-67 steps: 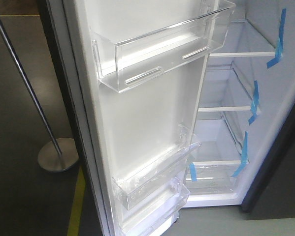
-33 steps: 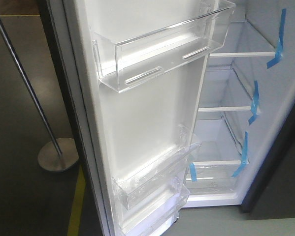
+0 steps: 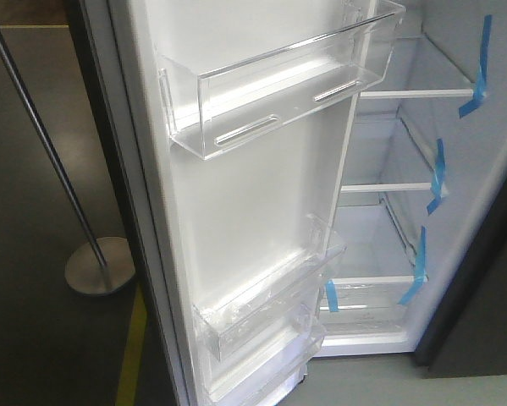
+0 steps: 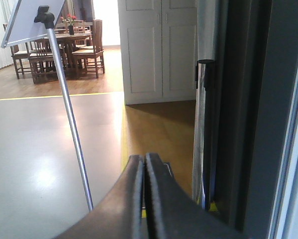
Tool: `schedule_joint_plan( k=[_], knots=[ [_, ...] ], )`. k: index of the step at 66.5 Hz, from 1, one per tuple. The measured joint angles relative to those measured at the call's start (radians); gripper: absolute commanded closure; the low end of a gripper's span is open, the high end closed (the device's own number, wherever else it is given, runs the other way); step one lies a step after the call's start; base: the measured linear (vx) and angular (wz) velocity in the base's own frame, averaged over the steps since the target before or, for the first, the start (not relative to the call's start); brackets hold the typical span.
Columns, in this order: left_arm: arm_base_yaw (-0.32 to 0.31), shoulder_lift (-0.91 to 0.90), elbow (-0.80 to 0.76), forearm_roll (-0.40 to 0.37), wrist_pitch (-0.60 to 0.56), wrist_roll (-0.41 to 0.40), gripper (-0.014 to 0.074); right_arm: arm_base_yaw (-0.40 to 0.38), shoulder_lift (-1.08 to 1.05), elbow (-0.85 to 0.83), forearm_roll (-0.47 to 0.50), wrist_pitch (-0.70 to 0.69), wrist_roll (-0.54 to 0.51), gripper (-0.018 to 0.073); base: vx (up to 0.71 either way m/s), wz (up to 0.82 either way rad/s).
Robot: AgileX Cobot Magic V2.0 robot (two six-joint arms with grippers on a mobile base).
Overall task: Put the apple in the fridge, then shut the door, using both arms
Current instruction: 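Lower the apple into the upper door bin and open the right gripper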
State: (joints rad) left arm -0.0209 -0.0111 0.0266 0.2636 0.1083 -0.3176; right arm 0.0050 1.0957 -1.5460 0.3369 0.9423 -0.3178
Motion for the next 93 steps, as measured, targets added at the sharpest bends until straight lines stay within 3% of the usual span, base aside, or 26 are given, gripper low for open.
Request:
schedule_joint_plan(
  k=[63, 73, 81, 93],
  knots=[
    [0.0, 0.0, 0.0, 0.0, -0.001, -0.002, 0.0604, 0.0, 0.0, 0.0, 0.014, 0.0, 0.0, 0.041, 0.0, 0.0],
    [0.0, 0.0, 0.0, -0.079, -0.017, -0.074, 0.0604, 0.0, 0.0, 0.0, 0.032, -0.008, -0.027, 0.041, 0.0, 0.0],
    [0.0, 0.0, 0.0, -0.163, -0.041, -0.143, 0.0604, 0.0, 0.001, 0.0, 0.086, -0.054, -0.103, 0.041, 0.0, 0.0],
    [0.0, 0.0, 0.0, -0.207, -0.046, -0.172, 0.0604, 0.0, 0.058, -0.043, 0.297, -0.103, -0.284, 0.041, 0.0, 0.0]
  ],
)
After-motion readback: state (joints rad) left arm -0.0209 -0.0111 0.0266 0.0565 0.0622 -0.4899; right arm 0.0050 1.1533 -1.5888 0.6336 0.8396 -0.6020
